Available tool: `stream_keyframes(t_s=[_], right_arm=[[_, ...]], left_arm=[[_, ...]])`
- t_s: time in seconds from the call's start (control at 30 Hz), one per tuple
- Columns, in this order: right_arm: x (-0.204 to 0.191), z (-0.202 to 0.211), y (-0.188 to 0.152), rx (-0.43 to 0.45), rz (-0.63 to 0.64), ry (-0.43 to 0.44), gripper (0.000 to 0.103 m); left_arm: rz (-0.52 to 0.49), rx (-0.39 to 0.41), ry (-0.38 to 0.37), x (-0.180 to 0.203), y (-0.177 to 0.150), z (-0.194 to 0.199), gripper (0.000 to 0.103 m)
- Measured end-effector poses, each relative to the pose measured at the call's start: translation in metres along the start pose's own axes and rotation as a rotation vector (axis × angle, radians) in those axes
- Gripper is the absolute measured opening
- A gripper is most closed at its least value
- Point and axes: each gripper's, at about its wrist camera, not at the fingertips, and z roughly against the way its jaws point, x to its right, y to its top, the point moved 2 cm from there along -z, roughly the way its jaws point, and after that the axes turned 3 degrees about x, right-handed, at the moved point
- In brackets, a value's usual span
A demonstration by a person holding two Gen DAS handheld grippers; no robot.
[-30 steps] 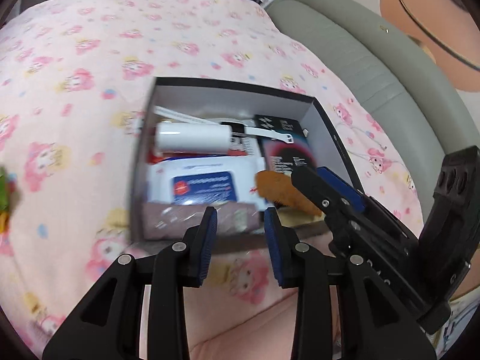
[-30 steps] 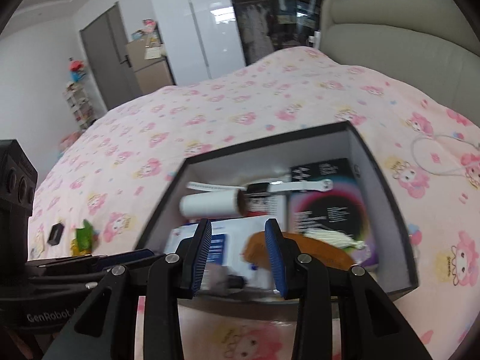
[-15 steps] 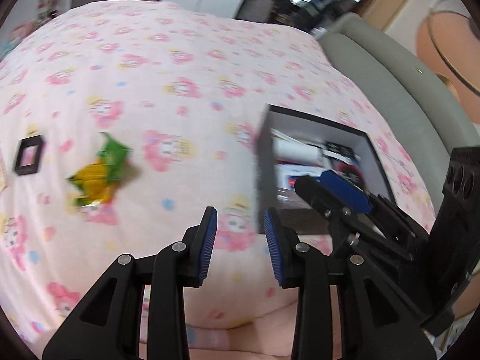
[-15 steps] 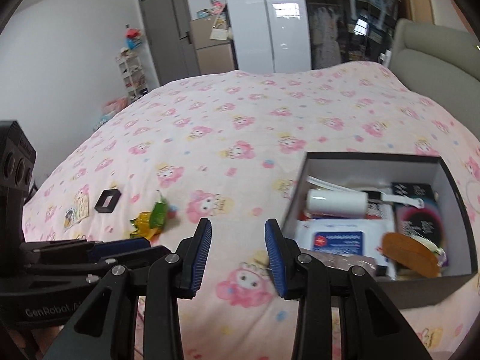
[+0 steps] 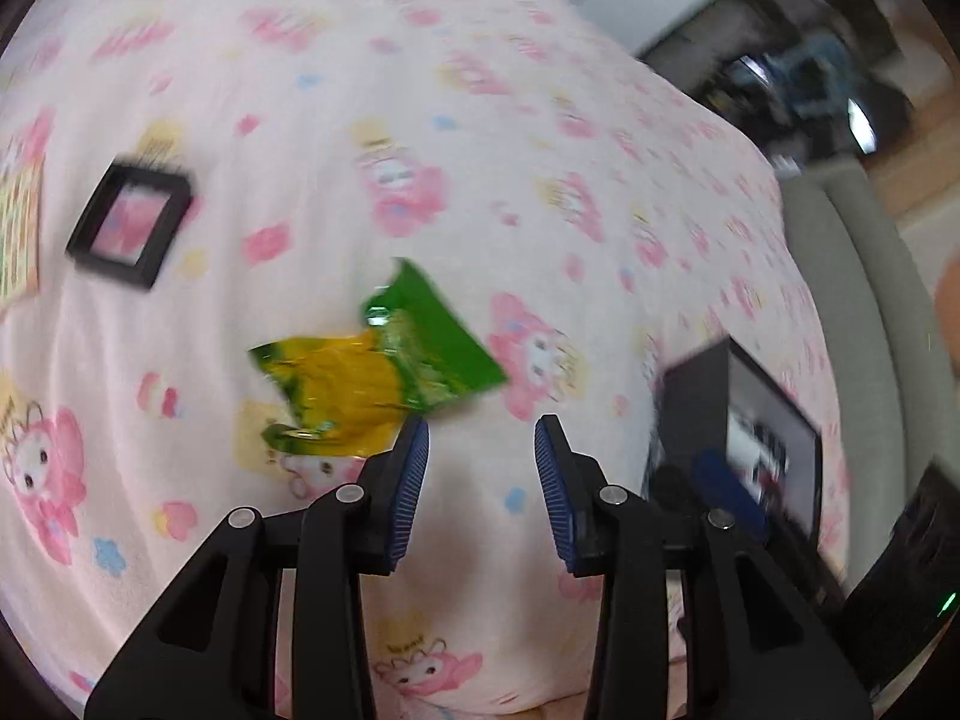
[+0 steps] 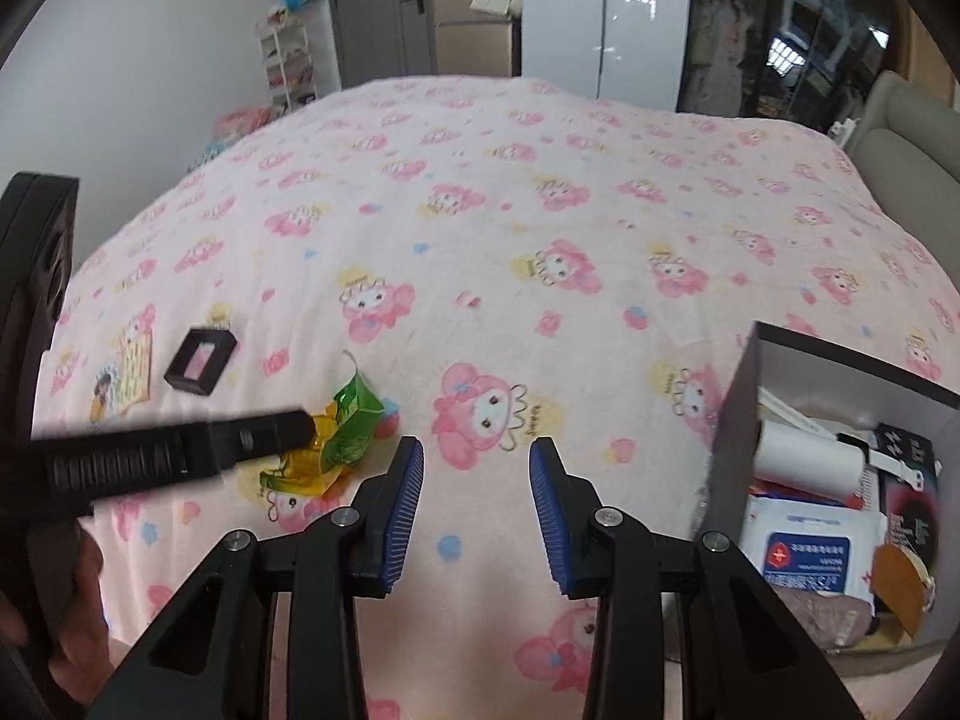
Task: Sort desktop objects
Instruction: 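Move the left tool to the yellow-green corn candy packet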
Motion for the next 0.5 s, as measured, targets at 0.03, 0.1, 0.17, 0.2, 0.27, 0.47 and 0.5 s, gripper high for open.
stream_keyframes(t_s=[0.03,0.1,0.17,0.2,0.27,0.47,0.5], right_arm=[[-0.004,-0.009,0.000,-0.018,-0.008,0.015,0.033],[-0.014,-0.027,0.000,-0.052,-0.029,0.066,0.033],[-0.025,-0.045,-0.001,-0.083,-0.037,0.096,0.033],[-0.029,-0.051,-0.002,-0.093,-0.036,0.099,0.033],[-0.037,-0.062,-0.005,-0.112,-0.041,0.115,0.033],[-0.049,-0.084,-0.007,-0.149,-0.037,0.125,0.041],[-0.050,-0.087,-0.006,-0.152,-0.041,0.130,0.041]], left_arm=[[0.029,-0.005,0.011,-0.010,0.003,-0.003,0.038],[0.074,-0.008,0.034,-0.027,0.008,-0.009,0.042],[0.118,-0.018,0.047,-0.043,0.009,-0.015,0.042],[0.137,-0.021,0.044,-0.047,0.008,-0.017,0.042],[0.170,-0.019,0.041,-0.053,0.008,-0.018,0.042],[0.256,-0.045,0.042,-0.067,0.005,-0.034,0.046],[0.270,-0.050,0.042,-0.069,0.004,-0.036,0.046]])
